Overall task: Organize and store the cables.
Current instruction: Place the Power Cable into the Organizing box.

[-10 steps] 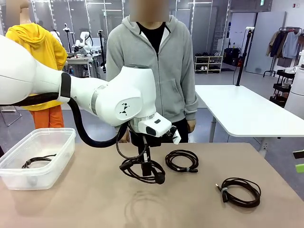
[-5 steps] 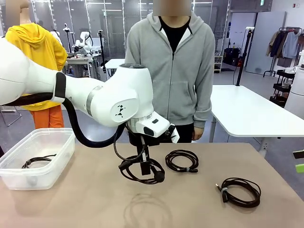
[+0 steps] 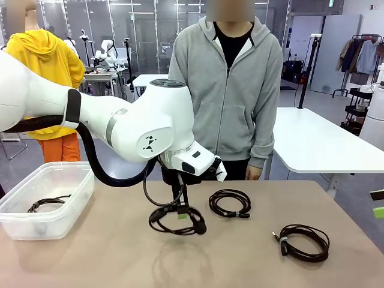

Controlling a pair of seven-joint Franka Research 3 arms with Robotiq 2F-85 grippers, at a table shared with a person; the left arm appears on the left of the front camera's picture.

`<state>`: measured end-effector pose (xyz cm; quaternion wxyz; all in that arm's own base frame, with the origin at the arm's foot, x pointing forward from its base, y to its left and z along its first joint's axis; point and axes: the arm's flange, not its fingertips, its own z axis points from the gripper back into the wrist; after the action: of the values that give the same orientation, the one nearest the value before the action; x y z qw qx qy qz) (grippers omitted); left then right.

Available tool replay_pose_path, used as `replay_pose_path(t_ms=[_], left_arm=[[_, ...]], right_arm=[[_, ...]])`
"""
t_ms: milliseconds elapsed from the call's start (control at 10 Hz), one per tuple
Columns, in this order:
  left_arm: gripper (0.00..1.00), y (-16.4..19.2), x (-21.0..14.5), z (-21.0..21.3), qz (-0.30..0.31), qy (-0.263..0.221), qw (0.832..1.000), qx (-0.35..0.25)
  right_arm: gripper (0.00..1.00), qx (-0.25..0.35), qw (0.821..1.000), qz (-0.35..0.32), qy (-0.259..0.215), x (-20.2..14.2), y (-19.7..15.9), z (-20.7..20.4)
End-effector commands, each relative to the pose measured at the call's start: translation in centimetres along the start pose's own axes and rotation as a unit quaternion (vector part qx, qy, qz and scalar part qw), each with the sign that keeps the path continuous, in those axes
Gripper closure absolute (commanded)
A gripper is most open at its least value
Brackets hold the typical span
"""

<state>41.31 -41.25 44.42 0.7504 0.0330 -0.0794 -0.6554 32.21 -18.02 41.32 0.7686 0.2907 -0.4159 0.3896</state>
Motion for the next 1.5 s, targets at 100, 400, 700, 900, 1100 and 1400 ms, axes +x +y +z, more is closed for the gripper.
replay_pose_path(t_ms=[100, 400, 700, 900, 1100, 1400], left_arm=[[0.17, 0.1, 0.2, -1.0, 0.005, -0.002, 1.0, -0.009], [0.0, 0.1, 0.5, -1.5, -0.003, 0.001, 0.999, -0.036], [0.0, 0.1, 0.5, -2.0, 0.005, 0.015, 0.998, -0.057], [0.0, 0.2, 0.5, -2.2, 0.012, 0.016, 0.998, -0.063], [0.0, 0.1, 0.5, -2.5, 0.01, 0.017, 0.999, -0.047], [0.0, 0.1, 0.5, -2.5, 0.01, 0.017, 0.999, -0.047]], right_arm=[[0.0, -0.001, 1.0, 0.011, -0.007, -0.1, -0.2, 0.1], [0.0, -0.001, 1.0, 0.011, -0.007, -0.1, -0.2, 0.1], [0.0, -0.001, 1.0, 0.011, -0.007, -0.1, -0.2, 0.1], [0.0, -0.001, 1.0, 0.011, -0.007, -0.1, -0.2, 0.1], [0.0, -0.001, 1.0, 0.011, -0.007, -0.1, -0.2, 0.1], [0.0, -0.001, 1.0, 0.011, -0.007, -0.1, -0.2, 0.1]])
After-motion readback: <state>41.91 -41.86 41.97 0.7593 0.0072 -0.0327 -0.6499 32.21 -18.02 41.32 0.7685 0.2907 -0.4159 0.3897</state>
